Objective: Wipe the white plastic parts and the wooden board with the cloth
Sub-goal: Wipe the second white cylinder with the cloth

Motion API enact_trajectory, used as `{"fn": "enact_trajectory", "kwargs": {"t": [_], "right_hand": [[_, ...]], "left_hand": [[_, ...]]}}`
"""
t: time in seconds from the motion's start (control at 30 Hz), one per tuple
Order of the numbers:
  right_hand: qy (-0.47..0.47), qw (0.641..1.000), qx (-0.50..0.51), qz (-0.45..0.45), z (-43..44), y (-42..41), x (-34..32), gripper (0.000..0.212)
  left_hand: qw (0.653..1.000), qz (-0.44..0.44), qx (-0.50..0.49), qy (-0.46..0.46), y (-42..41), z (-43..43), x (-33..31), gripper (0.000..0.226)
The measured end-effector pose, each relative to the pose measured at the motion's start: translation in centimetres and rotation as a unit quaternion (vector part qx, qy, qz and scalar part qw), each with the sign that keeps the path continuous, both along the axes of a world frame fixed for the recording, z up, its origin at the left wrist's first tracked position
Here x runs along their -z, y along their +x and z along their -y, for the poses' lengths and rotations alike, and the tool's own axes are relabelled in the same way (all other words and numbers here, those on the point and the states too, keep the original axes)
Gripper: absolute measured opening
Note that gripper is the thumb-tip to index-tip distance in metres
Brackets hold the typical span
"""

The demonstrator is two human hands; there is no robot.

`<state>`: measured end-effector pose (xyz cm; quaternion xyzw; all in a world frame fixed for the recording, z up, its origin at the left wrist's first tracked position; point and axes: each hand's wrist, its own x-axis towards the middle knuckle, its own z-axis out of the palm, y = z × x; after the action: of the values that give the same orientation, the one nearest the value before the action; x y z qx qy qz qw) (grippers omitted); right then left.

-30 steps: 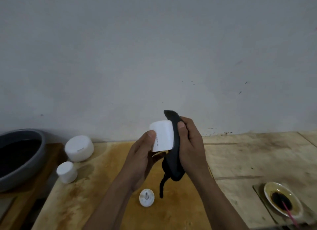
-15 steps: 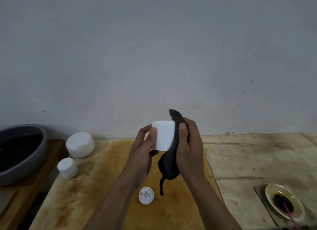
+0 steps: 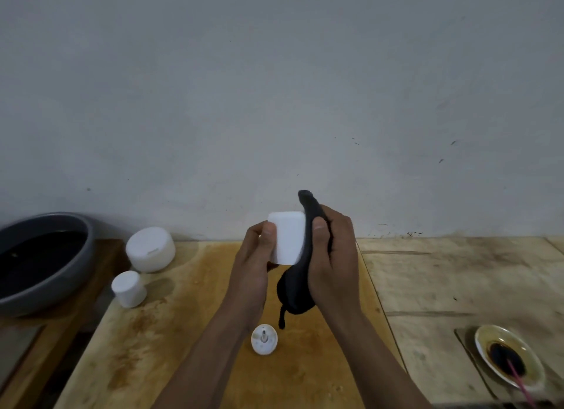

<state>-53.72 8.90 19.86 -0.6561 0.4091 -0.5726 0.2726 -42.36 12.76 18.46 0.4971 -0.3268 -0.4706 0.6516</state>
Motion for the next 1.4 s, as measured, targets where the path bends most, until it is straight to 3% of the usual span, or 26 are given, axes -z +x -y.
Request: {"fn": "enact_trajectory", "kwargs": {"t": [0.1, 0.17, 0.23, 0.3, 0.37, 0.53, 0.63, 0.7, 0.77, 0.83, 0.9, 0.97, 1.1, 1.17, 1.27, 1.33, 1.4], "right_hand": [[-0.086, 0.995, 0.025, -0.043, -0.8, 0.3, 0.7, 0.032], [-0.095, 0.995, 0.017, -0.041, -0.9, 0.4, 0.8, 0.035], [-0.026, 0.999, -0.016, 0.02, -0.8, 0.2, 0.7, 0.028], [0.101, 0.987, -0.078, 0.099, -0.8, -0.3, 0.2, 0.026], [0.139, 0.979, -0.088, 0.119, -1.1, -0.7, 0.0, 0.027], [-0.035, 0.999, 0.02, 0.02, -2.3, -0.6, 0.1, 0.027], [-0.078, 0.997, 0.014, -0.004, -2.7, -0.6, 0.7, 0.031], [0.016, 0.998, -0.035, 0.056, -2.7, -1.0, 0.4, 0.028], [0.156, 0.976, -0.103, 0.108, -2.5, -1.7, -0.2, 0.028], [0.208, 0.966, -0.115, 0.107, -2.3, -2.4, -0.7, 0.03], [0.167, 0.979, -0.076, 0.088, -2.5, -2.3, -0.7, 0.028], [0.095, 0.993, -0.017, 0.065, -2.9, -1.9, -0.2, 0.03], [-0.069, 0.997, 0.038, 0.0, -3.3, -1.4, 0.5, 0.034], [-0.018, 0.999, 0.014, 0.035, -3.0, -1.5, 0.4, 0.031], [0.141, 0.983, -0.079, 0.084, -1.9, -2.4, 0.1, 0.029], [0.143, 0.985, -0.084, 0.049, -1.5, -2.9, -0.2, 0.028], [0.095, 0.994, -0.047, 0.03, -1.7, -2.5, -0.1, 0.026]], "left_hand": [[0.996, 0.08, 0.024, -0.029, -0.2, -0.9, -0.5, 0.053], [0.994, 0.098, 0.039, -0.038, -0.1, -1.4, -0.6, 0.055], [0.996, 0.053, 0.06, -0.036, 0.4, -1.7, -0.7, 0.06], [0.997, -0.009, 0.075, -0.021, 0.6, -1.9, -0.8, 0.07], [0.998, -0.025, 0.058, -0.014, 0.5, -2.0, -1.0, 0.076], [0.996, 0.08, 0.035, -0.033, -0.5, -2.7, -1.0, 0.052], [0.991, 0.109, 0.059, -0.055, -0.5, -2.9, -1.0, 0.057], [0.993, 0.078, 0.08, -0.048, -0.2, -3.0, -1.0, 0.057], [0.994, 0.015, 0.102, -0.024, -0.2, -3.3, -1.1, 0.06], [0.996, -0.02, 0.089, -0.004, -0.3, -3.2, -0.8, 0.067], [0.999, 0.003, 0.043, 0.0, -0.7, -2.9, -0.6, 0.064], [0.997, 0.075, 0.012, -0.014, -1.3, -2.9, -0.8, 0.048], [0.985, 0.157, 0.038, -0.062, -1.9, -3.3, -1.6, 0.04], [0.987, 0.128, 0.073, -0.06, -1.4, -3.1, -1.3, 0.044], [0.995, 0.035, 0.093, -0.022, -1.0, -2.7, -0.9, 0.068], [0.999, 0.027, 0.043, -0.006, -1.3, -2.5, -0.7, 0.076], [0.997, 0.07, 0.009, -0.018, -1.6, -2.3, -0.9, 0.06]]}}
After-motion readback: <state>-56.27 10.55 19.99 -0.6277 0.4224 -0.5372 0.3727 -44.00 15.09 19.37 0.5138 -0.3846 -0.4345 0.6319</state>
